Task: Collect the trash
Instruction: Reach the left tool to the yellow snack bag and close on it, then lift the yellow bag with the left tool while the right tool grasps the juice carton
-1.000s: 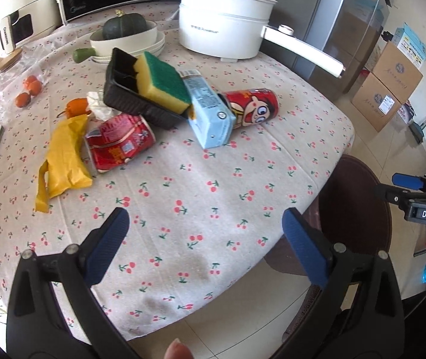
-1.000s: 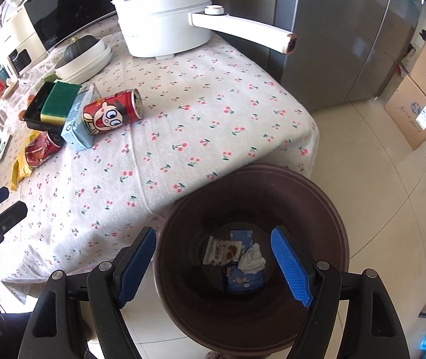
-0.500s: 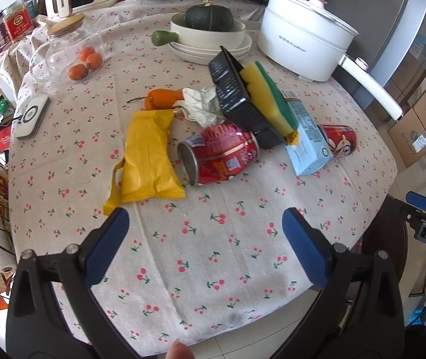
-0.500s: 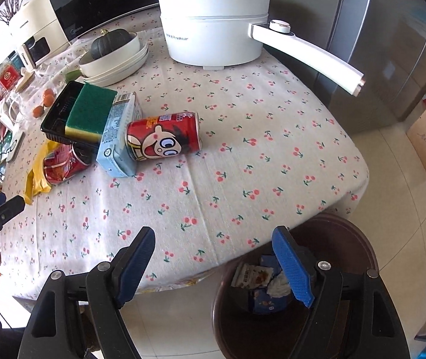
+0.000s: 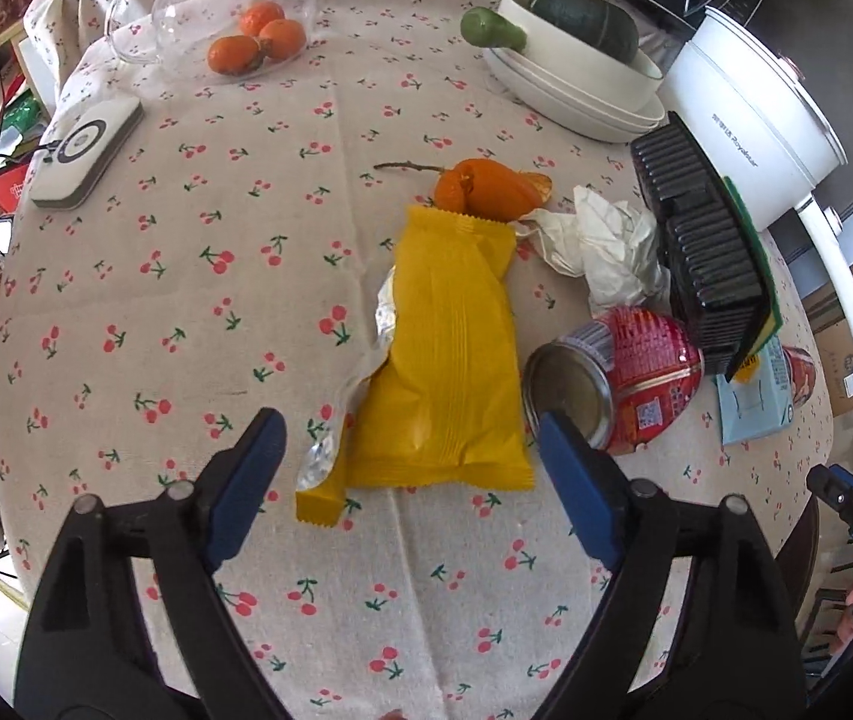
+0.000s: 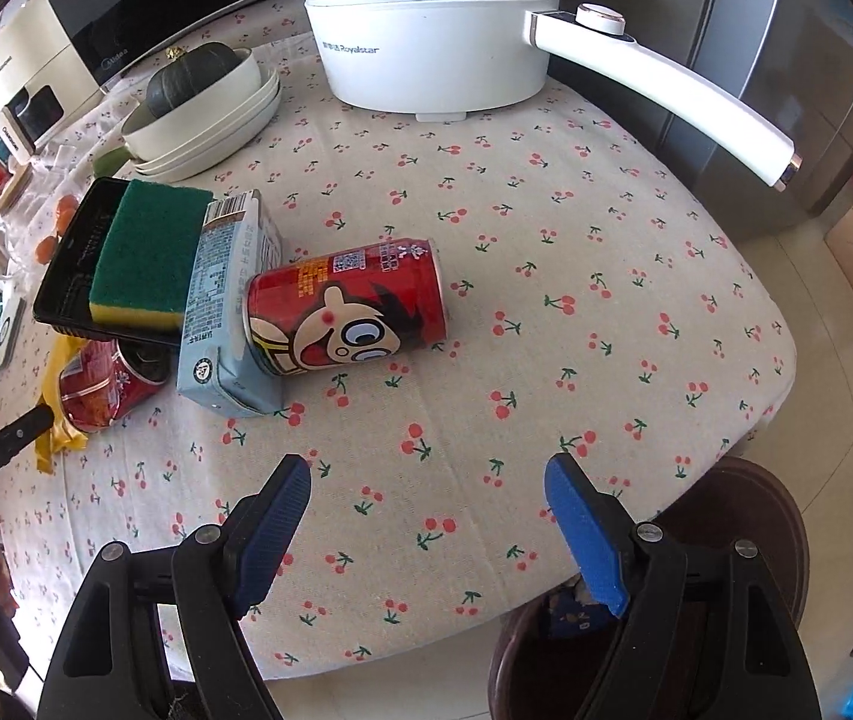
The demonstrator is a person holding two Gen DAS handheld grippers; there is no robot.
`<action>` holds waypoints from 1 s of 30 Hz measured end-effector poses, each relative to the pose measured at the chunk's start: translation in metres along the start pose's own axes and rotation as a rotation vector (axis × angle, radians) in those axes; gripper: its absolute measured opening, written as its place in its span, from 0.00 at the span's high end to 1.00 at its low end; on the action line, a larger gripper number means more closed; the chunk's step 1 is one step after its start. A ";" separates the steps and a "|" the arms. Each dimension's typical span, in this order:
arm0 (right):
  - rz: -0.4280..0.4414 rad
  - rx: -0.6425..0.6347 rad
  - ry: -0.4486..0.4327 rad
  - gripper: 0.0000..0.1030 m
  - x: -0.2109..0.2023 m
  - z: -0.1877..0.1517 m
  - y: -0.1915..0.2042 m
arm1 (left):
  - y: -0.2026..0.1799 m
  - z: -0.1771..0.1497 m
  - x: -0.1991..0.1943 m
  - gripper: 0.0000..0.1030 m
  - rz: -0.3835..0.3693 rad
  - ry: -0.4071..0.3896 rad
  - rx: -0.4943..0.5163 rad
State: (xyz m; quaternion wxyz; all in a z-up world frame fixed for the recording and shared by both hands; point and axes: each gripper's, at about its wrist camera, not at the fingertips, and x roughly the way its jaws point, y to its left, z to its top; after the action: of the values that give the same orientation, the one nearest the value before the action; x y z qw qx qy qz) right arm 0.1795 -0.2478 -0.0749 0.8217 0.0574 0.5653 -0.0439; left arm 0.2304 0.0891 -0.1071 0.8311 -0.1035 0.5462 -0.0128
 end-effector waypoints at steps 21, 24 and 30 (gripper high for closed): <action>0.182 -0.014 -0.045 0.26 0.011 0.009 0.052 | 0.004 0.004 0.000 0.52 -0.029 0.008 -0.039; 0.215 -0.017 -0.053 0.39 0.019 0.013 0.061 | 0.009 -0.001 -0.010 0.52 -0.031 0.003 -0.033; 0.245 0.022 -0.078 0.45 0.033 0.022 0.067 | 0.012 -0.011 -0.020 0.52 -0.021 0.011 -0.001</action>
State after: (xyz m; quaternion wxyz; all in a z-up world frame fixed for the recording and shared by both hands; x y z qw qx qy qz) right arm 0.2207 -0.1845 -0.0947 0.8416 0.1333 0.5212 0.0482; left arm 0.2116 0.1023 -0.0955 0.8280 -0.1098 0.5495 -0.0219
